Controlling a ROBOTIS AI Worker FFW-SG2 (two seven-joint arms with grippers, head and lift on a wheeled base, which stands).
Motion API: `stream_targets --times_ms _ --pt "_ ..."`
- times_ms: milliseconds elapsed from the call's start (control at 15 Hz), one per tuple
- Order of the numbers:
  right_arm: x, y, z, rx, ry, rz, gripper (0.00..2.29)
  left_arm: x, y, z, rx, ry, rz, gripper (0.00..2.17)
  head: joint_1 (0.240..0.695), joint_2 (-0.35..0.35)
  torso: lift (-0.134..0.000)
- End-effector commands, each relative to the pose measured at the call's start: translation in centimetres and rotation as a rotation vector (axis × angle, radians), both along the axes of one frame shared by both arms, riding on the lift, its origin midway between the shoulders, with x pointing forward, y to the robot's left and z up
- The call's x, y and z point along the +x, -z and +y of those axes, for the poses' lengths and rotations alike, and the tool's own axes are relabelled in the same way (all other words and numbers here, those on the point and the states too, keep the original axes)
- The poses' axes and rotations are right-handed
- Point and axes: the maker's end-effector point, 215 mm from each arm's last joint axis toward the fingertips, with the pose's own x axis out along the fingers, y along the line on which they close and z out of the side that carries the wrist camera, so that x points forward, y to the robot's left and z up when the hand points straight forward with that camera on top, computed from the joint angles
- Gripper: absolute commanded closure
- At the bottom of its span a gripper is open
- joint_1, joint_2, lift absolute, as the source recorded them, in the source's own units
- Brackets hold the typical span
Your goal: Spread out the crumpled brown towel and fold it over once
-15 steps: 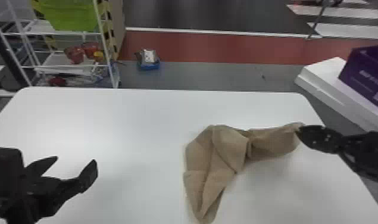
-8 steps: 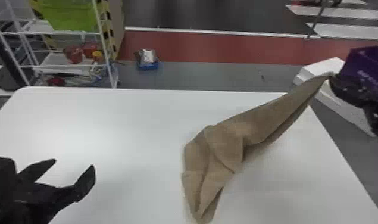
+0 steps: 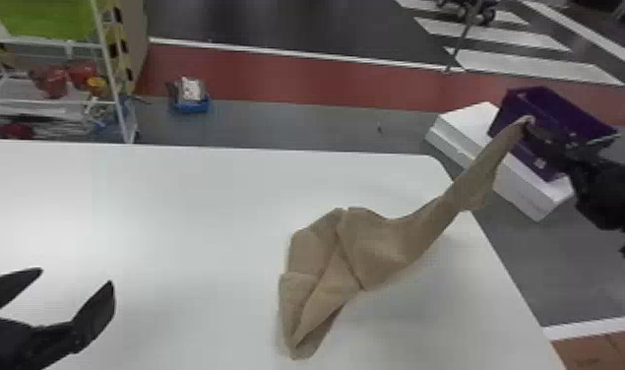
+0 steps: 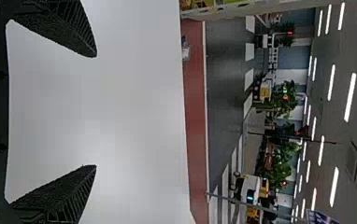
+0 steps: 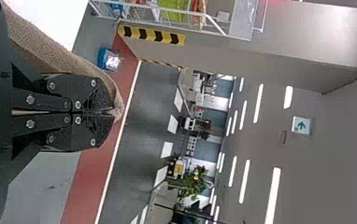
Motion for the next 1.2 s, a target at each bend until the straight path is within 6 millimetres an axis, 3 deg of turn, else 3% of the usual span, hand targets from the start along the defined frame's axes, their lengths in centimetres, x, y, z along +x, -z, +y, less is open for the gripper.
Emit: stream_targets --times_ms 0,267,533,800,1133 --pt "-0.4 4.0 -0.8 -0.046 -0.015 0.07 1.54 -0.6 0.8 -1.7 -0.031 0.045 0.006 0.03 0.695 -0.263 -0.123" --pt "-2.9 10.2 3.1 -0.292 -0.236 0.09 1.54 -0.9 0.5 -5.2 -0.125 0.115 -0.011 0.03 0.695 -0.295 -0.123" --pt "-6.5 15.0 7.2 -0.488 -0.416 0.143 1.54 0.3 1.3 -8.3 -0.152 0.154 -0.008 0.03 0.695 -0.306 -0.123" --pt "-10.2 22.1 11.7 -0.586 -0.59 0.323 1.54 1.7 2.3 -11.3 -0.157 0.201 0.001 0.08 0.695 -0.296 -0.123" --pt "-12.0 25.2 12.5 -0.593 -0.655 0.416 1.54 2.9 4.0 -15.8 -0.173 0.285 0.03 0.27 0.695 -0.316 -0.123"
